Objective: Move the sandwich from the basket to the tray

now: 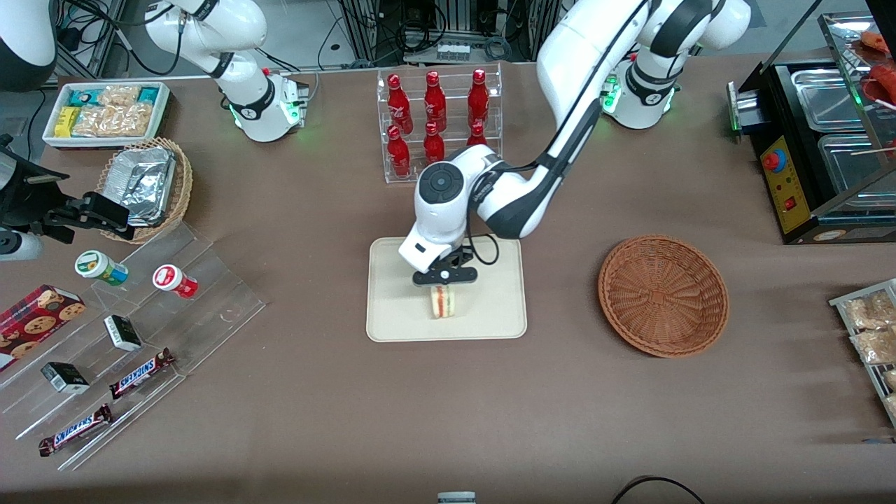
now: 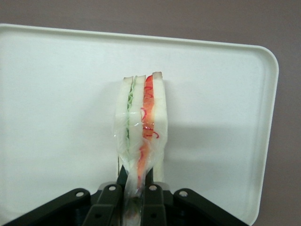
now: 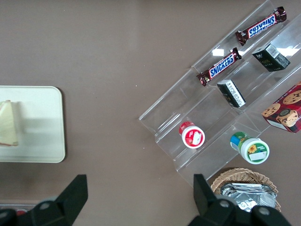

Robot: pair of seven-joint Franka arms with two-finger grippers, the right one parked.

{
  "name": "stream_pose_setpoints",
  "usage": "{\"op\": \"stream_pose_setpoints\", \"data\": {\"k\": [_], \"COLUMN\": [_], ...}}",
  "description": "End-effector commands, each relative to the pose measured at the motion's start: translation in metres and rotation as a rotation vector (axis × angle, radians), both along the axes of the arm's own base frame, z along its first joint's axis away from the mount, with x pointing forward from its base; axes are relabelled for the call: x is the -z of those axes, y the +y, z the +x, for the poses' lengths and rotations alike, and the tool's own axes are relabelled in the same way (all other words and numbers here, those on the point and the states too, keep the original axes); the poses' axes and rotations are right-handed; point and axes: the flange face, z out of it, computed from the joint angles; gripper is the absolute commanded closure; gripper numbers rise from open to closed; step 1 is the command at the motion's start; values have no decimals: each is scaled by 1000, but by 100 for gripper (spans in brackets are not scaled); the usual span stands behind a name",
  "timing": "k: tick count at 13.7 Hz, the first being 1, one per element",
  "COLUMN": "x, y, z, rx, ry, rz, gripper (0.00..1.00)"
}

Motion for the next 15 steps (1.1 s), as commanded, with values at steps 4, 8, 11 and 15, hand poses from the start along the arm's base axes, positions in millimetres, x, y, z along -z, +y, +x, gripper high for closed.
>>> {"op": "stream_pose_setpoints", "data": {"k": [4, 8, 11, 15], "x": [0, -88, -186, -285], "y": [-7, 34, 100, 218], "z": [8, 29, 38, 45], "rx": [17, -73, -178, -277], "ry": [-59, -33, 56, 119], "rz": [6, 32, 61, 132], "gripper": [35, 0, 0, 0]}}
